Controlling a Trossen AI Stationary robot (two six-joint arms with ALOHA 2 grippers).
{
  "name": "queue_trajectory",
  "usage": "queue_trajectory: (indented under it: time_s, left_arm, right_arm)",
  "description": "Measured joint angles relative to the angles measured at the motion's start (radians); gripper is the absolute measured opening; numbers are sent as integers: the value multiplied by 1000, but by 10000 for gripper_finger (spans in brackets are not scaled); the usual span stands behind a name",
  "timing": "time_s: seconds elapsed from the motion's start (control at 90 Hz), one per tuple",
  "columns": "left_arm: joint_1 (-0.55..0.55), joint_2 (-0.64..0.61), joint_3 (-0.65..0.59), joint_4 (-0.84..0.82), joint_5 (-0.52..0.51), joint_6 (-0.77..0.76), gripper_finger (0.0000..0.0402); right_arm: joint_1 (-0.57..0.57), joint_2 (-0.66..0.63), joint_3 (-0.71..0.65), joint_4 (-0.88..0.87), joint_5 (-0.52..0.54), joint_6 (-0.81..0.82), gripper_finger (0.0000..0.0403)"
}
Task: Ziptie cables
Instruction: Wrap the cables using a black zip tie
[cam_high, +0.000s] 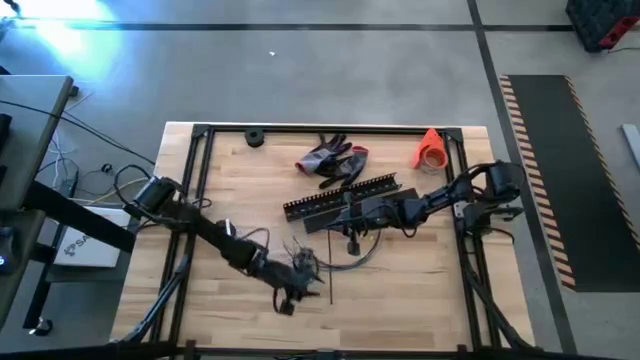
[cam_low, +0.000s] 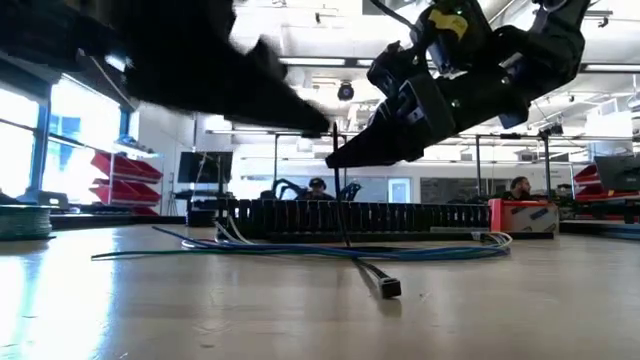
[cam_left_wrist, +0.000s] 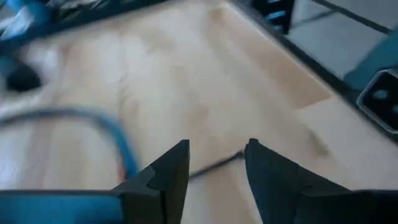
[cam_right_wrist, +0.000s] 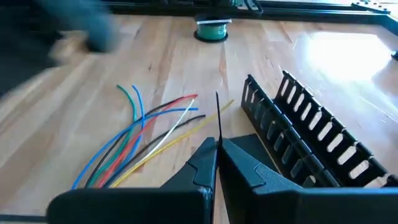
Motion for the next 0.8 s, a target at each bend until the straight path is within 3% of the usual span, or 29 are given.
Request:
queue_trajectory:
  time_s: [0.3,0.522,0.644,0.8]
  left_arm:
    - [9,156,273,-461,-13,328,153]
    - [-4,280,338,-435,-189,564,161]
    - [5,304,352,-417,-164,580,149]
    - [45,305,353,-418,-24,582,109]
  right_arm:
    - [-9,0,0,-4,0,22,0]
    - [8,0,0,-3,5,25,0]
    - [27,0,0,-4,5,25,0]
    - [51,0,0,-4,28,25,0]
